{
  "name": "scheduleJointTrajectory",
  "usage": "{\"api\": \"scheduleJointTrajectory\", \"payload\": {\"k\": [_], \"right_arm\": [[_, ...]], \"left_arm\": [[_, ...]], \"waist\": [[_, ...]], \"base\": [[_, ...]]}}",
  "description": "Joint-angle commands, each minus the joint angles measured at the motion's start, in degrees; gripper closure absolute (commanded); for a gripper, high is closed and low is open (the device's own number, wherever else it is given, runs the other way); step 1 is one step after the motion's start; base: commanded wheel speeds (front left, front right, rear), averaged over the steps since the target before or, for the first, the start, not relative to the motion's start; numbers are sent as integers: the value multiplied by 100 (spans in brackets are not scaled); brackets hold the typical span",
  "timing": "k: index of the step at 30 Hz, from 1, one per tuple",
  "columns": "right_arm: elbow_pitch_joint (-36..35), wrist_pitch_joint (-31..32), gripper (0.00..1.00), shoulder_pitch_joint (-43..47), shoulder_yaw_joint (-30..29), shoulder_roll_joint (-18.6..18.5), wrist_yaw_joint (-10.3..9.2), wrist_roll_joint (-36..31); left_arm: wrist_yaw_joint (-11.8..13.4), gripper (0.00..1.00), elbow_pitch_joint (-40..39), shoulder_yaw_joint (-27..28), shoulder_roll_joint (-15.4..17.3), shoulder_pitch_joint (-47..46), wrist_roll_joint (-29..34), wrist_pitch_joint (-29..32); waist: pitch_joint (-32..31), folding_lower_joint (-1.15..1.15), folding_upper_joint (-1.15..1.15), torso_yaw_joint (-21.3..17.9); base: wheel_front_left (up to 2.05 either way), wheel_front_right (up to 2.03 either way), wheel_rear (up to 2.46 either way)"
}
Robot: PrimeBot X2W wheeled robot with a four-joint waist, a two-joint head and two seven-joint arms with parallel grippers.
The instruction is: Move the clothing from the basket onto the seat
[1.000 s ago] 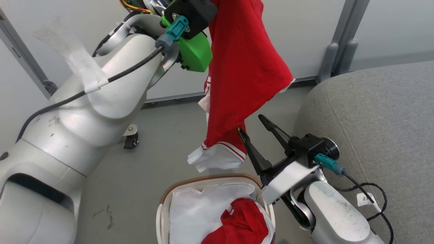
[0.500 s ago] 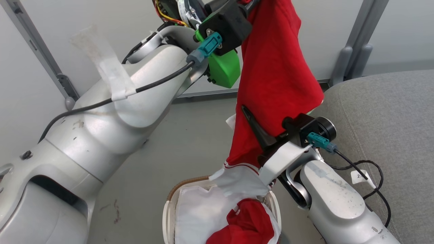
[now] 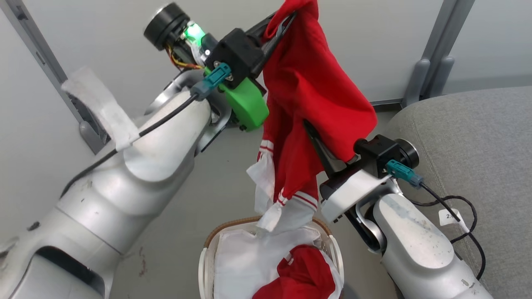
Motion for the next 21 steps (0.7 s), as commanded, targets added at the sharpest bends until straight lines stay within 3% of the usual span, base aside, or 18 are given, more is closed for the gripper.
{"api": "scheduleJointTrajectory", "payload": {"k": [1, 2, 7, 21], "right_arm": [[-67, -4, 100, 56, -70, -23, -6, -49], [-90, -4, 100, 52, -104, -22, -6, -70], [-234, -4, 100, 96, -419, -22, -6, -315], [-376, -4, 100, 388, -916, -21, -6, -834]], "left_arm": [[51, 11, -66, 130, 43, 306, -138, -19], [67, 0, -99, 208, 49, 449, -220, -19], [137, 0, -367, 566, 106, 1490, -284, -14], [-7, 0, -649, 1615, -188, 3950, -150, -14]], "waist": [[-1, 0, 0, -4], [-2, 0, 0, -6], [18, 0, 0, -16], [65, 0, 0, -151]], "base": [[0, 0, 0], [0, 0, 0], [0, 0, 0], [0, 0, 0]]}}
